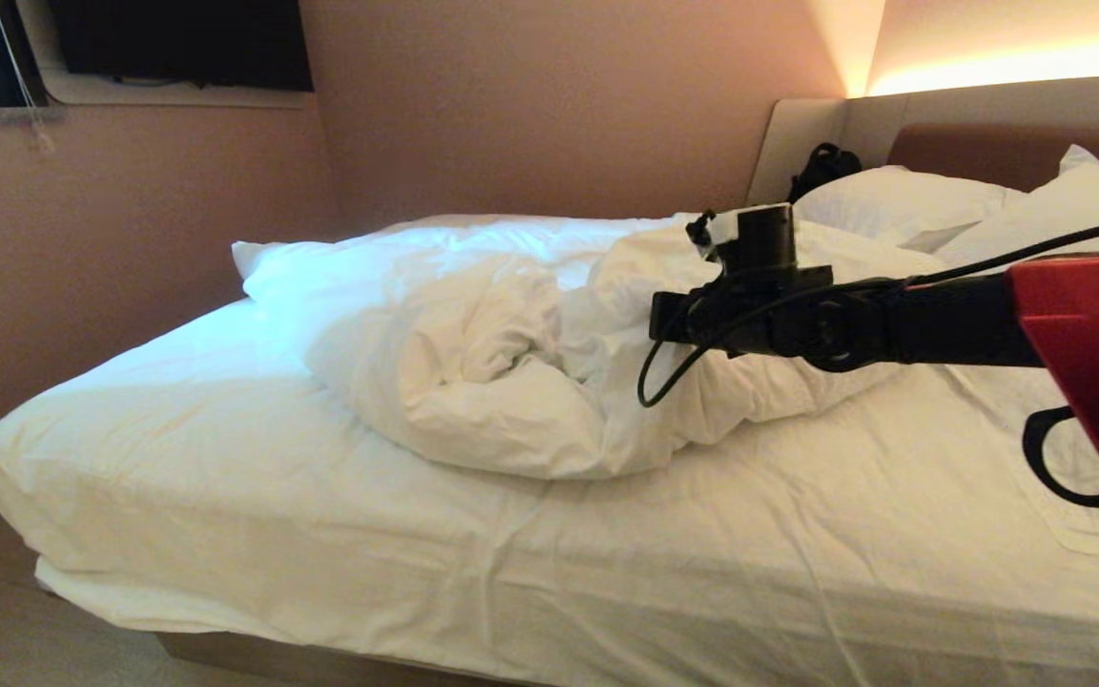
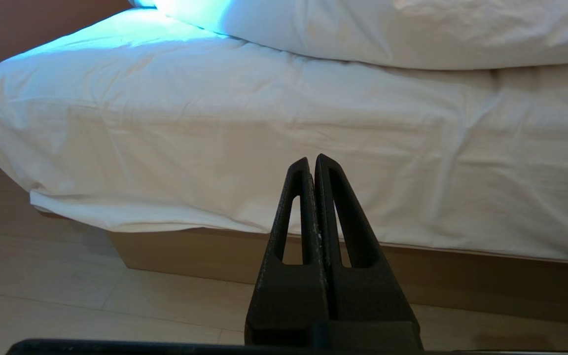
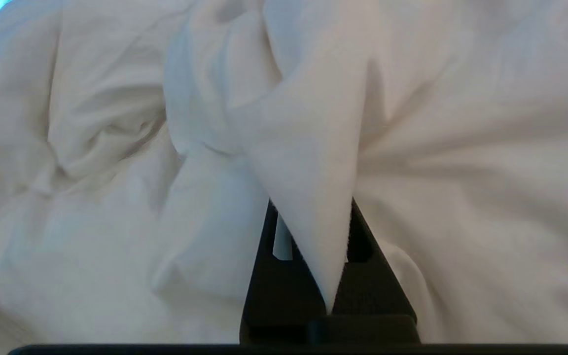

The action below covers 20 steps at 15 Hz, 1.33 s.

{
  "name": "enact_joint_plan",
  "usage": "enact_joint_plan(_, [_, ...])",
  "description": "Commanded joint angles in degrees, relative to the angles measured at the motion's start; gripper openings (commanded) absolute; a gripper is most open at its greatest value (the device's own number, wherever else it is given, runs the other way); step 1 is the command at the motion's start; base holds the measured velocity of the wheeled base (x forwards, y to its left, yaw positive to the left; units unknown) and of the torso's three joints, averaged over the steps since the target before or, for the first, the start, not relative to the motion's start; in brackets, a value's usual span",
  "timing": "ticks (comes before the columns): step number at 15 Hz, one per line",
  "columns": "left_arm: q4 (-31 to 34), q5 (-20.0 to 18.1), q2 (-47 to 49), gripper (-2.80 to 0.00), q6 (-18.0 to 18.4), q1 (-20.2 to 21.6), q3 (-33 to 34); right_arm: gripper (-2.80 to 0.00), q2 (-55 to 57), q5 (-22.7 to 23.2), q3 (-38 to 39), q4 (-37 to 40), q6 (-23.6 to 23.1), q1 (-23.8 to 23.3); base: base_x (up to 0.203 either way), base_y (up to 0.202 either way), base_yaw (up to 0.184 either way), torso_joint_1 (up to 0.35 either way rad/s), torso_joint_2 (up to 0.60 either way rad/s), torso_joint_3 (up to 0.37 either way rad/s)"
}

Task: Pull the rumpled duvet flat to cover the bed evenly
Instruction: Flatten the corners of the folded blanket

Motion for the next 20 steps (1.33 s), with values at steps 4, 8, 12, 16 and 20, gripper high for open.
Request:
enact_joint_plan(4, [0.00,-0.02,-0.02,-2.80,0.00,0.02,0.02,-2.80,-10.83,-2.69,7.31,14.95,-5.92,0.09,0.000,0.000,0.000,0.000,0.00,0.000])
enact_joint_plan(8, [0.00,0.05,-0.02,-2.80,0.06,0.01,0.02,-2.80,-15.79,-4.29,13.03,15.35,-10.39,0.90,0.000,0.000,0.000,0.000,0.00,0.000])
enact_joint_plan(12, [0.00,0.00,-0.02,-2.80,0.00,0.02,0.02,-2.80,-16.86,-6.97,19.52,14.76,-18.05,1.39,0.000,0.000,0.000,0.000,0.00,0.000])
enact_joint_plan(16, [0.00,0.03,-0.02,-2.80,0.00,0.07,0.02,-2.80,-17.95,-7.46,24.56,14.46,-25.38,1.44,0.000,0.000,0.000,0.000,0.00,0.000])
enact_joint_plan(20, [0.00,0.00,-0.02,-2.80,0.00,0.07,0.02,-2.80,-16.08,-7.61,26.63,14.42,-30.41,1.43,0.000,0.000,0.000,0.000,0.00,0.000])
